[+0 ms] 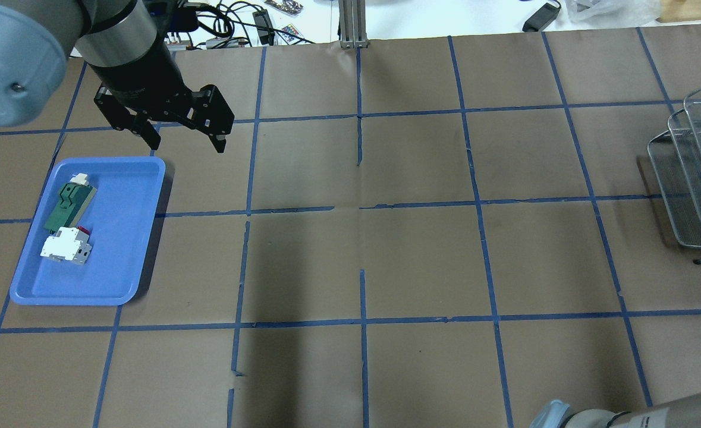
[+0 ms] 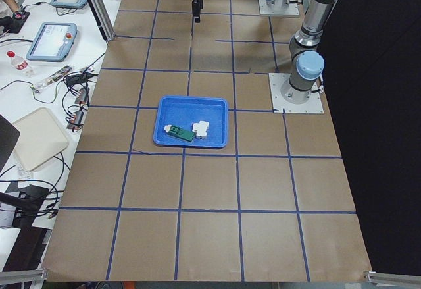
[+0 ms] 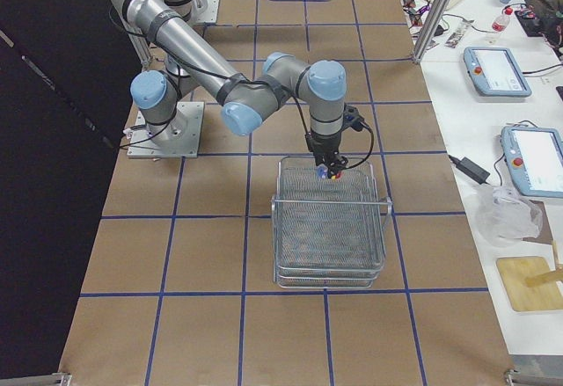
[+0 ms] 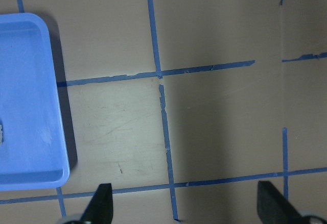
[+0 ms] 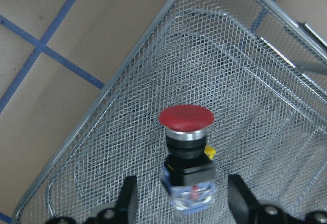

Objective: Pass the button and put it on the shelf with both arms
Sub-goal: 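Lower the button into the mesh basket and open the right gripper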

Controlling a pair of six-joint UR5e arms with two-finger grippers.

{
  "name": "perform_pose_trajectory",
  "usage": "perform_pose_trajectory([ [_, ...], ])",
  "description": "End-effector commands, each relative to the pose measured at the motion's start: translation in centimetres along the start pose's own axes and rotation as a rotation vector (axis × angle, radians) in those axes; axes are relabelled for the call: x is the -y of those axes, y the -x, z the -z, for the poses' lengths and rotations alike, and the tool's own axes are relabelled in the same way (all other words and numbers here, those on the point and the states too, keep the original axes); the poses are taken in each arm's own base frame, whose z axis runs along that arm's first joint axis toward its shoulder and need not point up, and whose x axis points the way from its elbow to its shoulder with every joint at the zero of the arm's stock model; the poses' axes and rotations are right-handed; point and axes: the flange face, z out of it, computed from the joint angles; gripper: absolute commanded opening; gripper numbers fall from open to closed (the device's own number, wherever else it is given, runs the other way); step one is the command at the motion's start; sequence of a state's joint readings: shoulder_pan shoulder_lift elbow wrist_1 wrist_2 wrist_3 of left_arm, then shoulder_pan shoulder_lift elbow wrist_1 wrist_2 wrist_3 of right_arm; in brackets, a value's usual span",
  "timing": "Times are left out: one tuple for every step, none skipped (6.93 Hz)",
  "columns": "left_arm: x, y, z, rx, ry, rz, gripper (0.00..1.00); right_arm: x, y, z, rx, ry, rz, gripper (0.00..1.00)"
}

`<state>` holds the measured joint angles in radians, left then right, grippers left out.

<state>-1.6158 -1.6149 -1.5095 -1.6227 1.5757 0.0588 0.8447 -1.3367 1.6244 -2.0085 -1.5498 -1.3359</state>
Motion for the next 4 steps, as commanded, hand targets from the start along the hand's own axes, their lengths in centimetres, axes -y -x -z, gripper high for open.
perform_pose_trajectory([
  [-0.1, 0.1, 0.1, 0.004, -0.002, 0.003, 1.00, -0.5, 0.0, 0.4, 0.004, -0.012, -0.013, 1.00],
  [-0.1, 0.1, 0.1, 0.004, -0.002, 0.003, 1.00, -0.5, 0.8, 2.5, -0.011, -0.013, -0.028, 1.00],
  [-0.1, 0.1, 0.1, 0.004, -0.002, 0.003, 1.00, -0.4, 3.6, 6.1, 0.024, -0.008, -0.120, 1.00],
  [-0.1, 0.1, 0.1, 0.004, -0.002, 0.001, 1.00, 1.1, 7.4, 9.3, 0.056, 0.001, -0.204, 1.00],
])
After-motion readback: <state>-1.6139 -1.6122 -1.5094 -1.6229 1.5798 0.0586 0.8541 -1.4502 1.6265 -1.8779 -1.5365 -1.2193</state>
